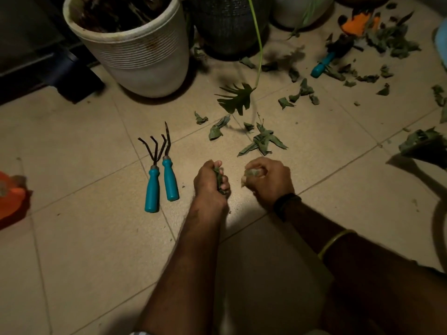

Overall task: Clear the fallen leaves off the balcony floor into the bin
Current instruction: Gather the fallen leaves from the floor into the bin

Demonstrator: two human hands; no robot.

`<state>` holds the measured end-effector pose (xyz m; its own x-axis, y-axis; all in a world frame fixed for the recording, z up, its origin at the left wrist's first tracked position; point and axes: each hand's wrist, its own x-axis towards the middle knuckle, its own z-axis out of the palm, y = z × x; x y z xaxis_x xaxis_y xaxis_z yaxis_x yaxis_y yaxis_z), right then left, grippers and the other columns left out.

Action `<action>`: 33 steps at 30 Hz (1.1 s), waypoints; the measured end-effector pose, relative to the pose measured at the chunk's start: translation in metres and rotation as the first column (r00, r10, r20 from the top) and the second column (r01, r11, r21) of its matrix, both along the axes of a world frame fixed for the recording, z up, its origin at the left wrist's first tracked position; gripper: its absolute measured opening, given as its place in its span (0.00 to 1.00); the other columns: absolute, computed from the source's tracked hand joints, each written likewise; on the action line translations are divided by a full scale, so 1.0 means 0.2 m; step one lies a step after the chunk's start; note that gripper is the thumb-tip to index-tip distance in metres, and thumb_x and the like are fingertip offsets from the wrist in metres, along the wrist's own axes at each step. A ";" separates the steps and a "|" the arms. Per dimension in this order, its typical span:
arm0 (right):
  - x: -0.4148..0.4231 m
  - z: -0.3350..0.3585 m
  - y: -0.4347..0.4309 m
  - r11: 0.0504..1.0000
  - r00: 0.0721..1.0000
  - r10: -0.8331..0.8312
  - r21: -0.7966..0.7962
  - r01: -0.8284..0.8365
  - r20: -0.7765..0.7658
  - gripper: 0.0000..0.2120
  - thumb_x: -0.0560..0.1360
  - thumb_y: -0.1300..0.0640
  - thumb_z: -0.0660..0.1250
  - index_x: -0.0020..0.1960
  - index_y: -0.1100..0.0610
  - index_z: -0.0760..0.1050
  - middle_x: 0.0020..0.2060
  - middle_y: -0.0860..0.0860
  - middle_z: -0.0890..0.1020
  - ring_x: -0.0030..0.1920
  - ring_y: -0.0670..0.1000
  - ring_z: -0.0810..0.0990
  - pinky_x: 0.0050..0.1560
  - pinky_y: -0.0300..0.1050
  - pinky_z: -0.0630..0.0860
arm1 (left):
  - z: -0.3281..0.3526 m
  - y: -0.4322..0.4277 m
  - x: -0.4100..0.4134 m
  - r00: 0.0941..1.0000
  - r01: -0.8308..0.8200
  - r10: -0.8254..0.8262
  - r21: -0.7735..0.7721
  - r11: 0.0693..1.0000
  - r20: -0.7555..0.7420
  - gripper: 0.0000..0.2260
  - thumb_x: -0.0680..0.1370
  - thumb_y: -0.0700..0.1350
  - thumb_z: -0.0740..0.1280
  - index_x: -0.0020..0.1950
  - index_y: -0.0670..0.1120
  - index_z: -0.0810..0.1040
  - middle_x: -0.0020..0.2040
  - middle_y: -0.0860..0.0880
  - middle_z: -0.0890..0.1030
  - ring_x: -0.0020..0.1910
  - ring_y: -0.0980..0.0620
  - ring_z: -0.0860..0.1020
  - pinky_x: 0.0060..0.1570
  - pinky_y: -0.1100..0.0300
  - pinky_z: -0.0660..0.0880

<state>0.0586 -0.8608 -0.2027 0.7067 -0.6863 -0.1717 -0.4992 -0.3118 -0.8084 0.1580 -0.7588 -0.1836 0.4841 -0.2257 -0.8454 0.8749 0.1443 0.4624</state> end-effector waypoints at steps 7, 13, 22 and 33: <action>0.09 0.18 0.08 0.943 0.961 -0.208 0.296 0.149 0.180 0.05 0.71 0.56 0.77 0.42 0.54 0.82 0.35 0.48 0.85 0.33 0.47 0.83 0.31 0.38 0.78 | 0.00 -0.17 -0.14 0.993 0.056 -0.071 -0.154 0.987 -0.096 0.26 0.78 0.61 0.61 0.58 0.40 0.80 0.46 0.42 0.84 0.42 0.45 0.83 0.47 0.54 0.80; 0.09 0.18 0.06 0.969 0.986 0.054 0.228 -0.089 0.156 0.07 0.77 0.57 0.70 0.46 0.60 0.84 0.48 0.50 0.79 0.45 0.39 0.79 0.42 0.25 0.71 | 0.02 -0.15 -0.09 0.987 -0.089 0.050 -0.263 0.961 -0.152 0.21 0.78 0.56 0.63 0.54 0.38 0.80 0.49 0.39 0.83 0.44 0.44 0.82 0.50 0.55 0.78; 0.59 0.05 -0.12 0.880 0.936 0.321 -0.318 -0.351 -0.145 0.22 0.78 0.61 0.65 0.70 0.47 0.74 0.74 0.55 0.69 0.70 0.55 0.70 0.71 0.56 0.70 | 0.04 0.01 0.15 0.980 -0.194 0.178 -0.210 0.958 -0.092 0.07 0.82 0.44 0.59 0.47 0.45 0.74 0.32 0.50 0.70 0.23 0.57 0.65 0.16 0.66 0.57; 0.84 -0.06 -0.14 0.461 0.704 0.476 -0.532 -0.711 -0.527 0.15 0.77 0.60 0.67 0.63 0.53 0.74 0.62 0.53 0.77 0.63 0.54 0.73 0.58 0.53 0.77 | -0.02 0.02 0.27 0.965 -0.257 0.232 -0.264 0.929 -0.124 0.07 0.82 0.46 0.59 0.48 0.45 0.74 0.34 0.50 0.69 0.24 0.57 0.64 0.16 0.66 0.58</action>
<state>0.2256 -0.8889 -0.2151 0.9866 -0.1085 -0.1217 -0.1216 -0.9868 -0.1067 0.2114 -0.7547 -0.1879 0.4797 -0.3399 -0.8089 0.8318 0.4697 0.2959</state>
